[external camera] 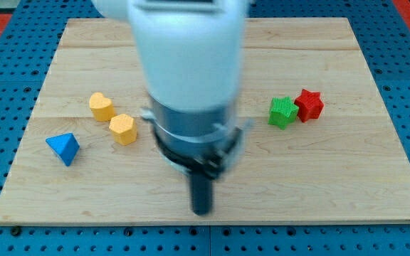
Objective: Separate the green star from the red star
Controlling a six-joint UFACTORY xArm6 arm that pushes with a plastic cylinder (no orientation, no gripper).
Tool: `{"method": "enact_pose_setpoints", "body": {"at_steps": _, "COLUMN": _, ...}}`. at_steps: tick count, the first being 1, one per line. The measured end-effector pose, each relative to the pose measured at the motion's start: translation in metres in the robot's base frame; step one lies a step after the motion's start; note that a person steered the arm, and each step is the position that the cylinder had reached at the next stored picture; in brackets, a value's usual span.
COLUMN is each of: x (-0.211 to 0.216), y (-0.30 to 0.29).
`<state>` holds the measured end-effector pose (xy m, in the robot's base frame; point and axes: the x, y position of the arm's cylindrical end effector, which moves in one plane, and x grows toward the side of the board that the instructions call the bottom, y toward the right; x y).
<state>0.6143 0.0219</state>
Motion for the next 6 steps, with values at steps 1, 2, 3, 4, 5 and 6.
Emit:
{"method": "enact_pose_setpoints", "body": {"at_steps": 1, "x": -0.068, "y": 0.09}}
{"method": "enact_pose_setpoints", "body": {"at_steps": 2, "x": -0.145, "y": 0.131}}
{"method": "enact_pose_setpoints", "body": {"at_steps": 3, "x": -0.152, "y": 0.155}}
{"method": "enact_pose_setpoints", "body": {"at_steps": 4, "x": -0.168, "y": 0.145}}
{"method": "enact_pose_setpoints", "body": {"at_steps": 5, "x": -0.178, "y": 0.135}}
{"method": "enact_pose_setpoints", "body": {"at_steps": 6, "x": -0.173, "y": 0.124}}
